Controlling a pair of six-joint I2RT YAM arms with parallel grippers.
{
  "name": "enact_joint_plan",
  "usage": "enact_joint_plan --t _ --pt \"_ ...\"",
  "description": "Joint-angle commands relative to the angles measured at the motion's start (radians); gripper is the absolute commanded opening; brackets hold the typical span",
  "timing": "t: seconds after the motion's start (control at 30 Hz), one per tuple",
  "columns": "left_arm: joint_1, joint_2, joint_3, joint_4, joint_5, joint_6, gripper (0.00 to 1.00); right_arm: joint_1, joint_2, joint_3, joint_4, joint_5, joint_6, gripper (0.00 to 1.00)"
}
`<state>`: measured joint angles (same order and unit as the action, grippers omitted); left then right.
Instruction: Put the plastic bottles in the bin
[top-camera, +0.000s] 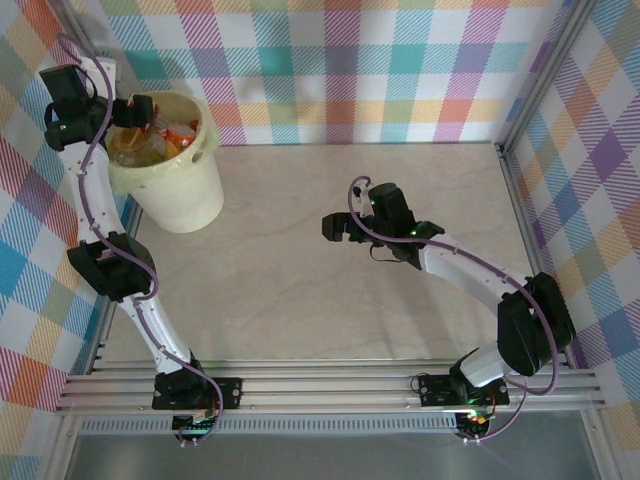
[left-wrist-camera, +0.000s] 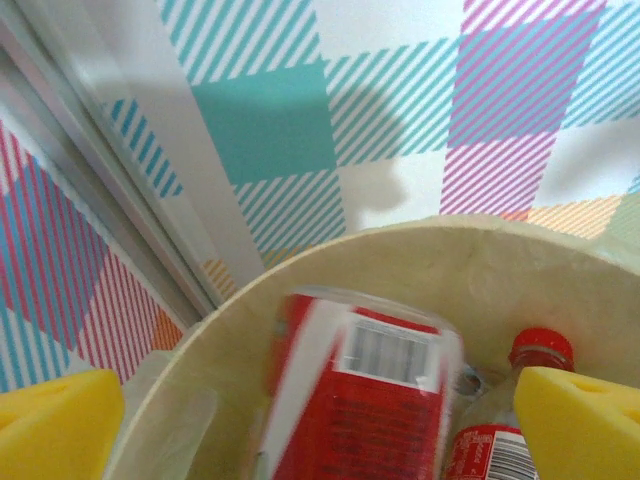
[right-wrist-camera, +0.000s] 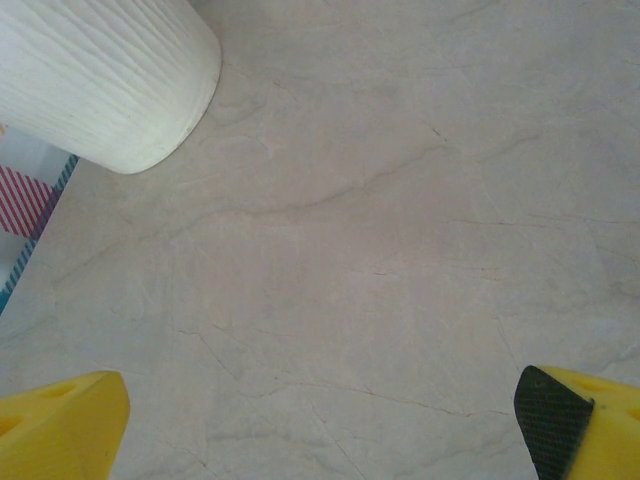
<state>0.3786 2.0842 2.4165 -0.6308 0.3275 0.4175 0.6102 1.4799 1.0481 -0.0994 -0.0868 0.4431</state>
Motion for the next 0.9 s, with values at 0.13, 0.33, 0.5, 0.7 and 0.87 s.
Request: enact_joint_plan --t 0.13,0.33,0.5,0.7,0.87 --pt "0.0 -0.064 0.036 -0.094 -0.086 -0.22 1.0 0.005 -0.076 -0.039 0.009 0.006 0.033 1.0" --pt "-0.021 -0.144 -0.037 -0.106 -0.148 -0.302 1.0 0.003 -0.148 -0.093 0.01 0.114 0.044 1.0" --pt "-0.042 -0.309 -0.23 0.001 -0.234 -0.42 1.0 -0.008 -0.212 -0.128 -0.015 0.208 0.041 1.0" --pt "-0.115 -0.536 -0.481 0.056 -0.376 -0.566 1.0 -0.072 -0.271 -0.161 -0.041 0.291 -0.027 1.0" --pt "-0.199 -0.795 -0.856 0.165 -0.574 -0.701 1.0 -0.176 -0.295 -0.195 -0.044 0.338 -0.103 1.0"
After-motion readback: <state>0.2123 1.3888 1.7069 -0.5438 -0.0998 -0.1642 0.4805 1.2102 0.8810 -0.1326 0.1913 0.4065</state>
